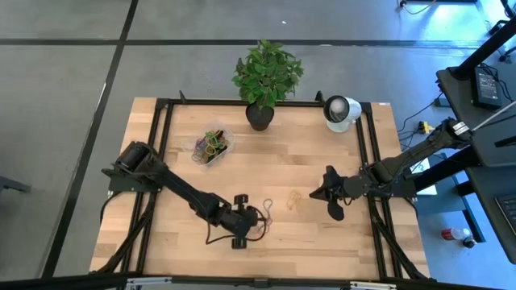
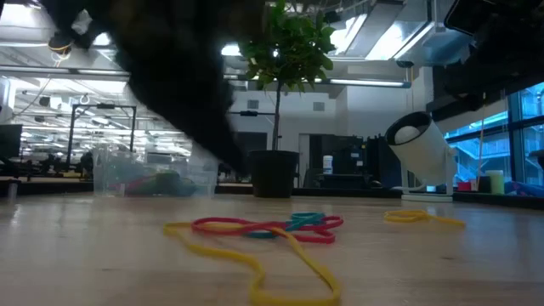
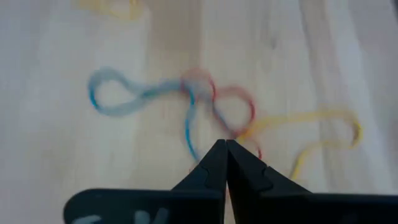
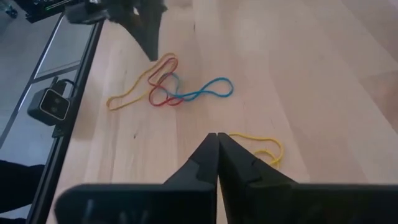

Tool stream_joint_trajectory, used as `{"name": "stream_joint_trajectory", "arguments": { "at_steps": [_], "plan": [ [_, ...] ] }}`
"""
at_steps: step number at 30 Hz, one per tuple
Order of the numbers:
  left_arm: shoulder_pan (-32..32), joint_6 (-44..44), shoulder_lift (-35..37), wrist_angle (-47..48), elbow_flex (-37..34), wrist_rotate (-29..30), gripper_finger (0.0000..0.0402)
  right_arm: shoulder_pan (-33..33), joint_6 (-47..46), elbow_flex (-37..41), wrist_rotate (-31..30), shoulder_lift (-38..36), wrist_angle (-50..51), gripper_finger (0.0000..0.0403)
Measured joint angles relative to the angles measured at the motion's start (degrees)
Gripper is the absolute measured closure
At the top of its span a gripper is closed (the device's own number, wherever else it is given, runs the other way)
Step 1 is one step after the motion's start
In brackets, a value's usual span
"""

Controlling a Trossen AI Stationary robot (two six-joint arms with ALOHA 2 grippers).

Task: Pick and place rubber bands into bin
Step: Put the red rubber band into the transparent bin

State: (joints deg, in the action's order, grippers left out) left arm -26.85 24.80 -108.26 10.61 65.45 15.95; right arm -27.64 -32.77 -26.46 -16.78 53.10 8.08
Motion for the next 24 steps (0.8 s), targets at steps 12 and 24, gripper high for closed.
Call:
{"name": "stream_joint_trajectory", "arguments": {
  "at_steps": [12,24],
  "plan": [
    [0.2,-6.1,1.9,7.2,5.8,4.8,0.0399,0.0,0.2,0.0,0.0,0.0,0.2,0.0395],
    [0.3,1.5,1.8,8.6,0.4,3.6,0.0321,0.0,0.0,0.0,-0.1,0.0,0.2,0.0389]
  ]
}}
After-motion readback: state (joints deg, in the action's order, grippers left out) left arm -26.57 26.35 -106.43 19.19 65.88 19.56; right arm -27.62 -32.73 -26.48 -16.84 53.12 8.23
